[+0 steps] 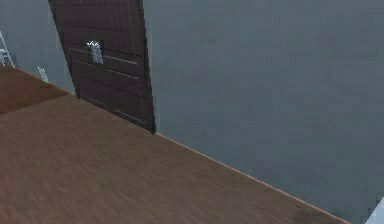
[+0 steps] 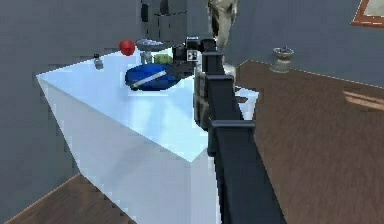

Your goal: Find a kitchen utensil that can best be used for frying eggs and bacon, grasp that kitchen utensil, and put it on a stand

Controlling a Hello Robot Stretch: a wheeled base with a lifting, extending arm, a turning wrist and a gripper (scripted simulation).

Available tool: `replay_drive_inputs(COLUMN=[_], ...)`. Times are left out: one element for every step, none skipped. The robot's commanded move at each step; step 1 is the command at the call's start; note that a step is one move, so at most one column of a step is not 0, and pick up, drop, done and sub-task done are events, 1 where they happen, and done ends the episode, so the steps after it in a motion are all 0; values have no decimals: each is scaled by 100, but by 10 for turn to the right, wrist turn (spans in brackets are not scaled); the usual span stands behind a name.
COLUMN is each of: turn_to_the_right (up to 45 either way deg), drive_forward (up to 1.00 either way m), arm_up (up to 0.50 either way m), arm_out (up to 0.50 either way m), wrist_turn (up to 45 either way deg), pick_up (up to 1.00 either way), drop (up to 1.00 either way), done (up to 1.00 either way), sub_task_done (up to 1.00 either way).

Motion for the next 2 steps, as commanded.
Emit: replay_drive_inputs(turn_to_the_right=[0,0], drive_forward=[0,0], arm_up=[2,0], arm_out=[0,0], wrist_turn=[0,-450], pick_up=[0,0], drop=[0,0], done=[0,0], sub_task_done=[0,0])
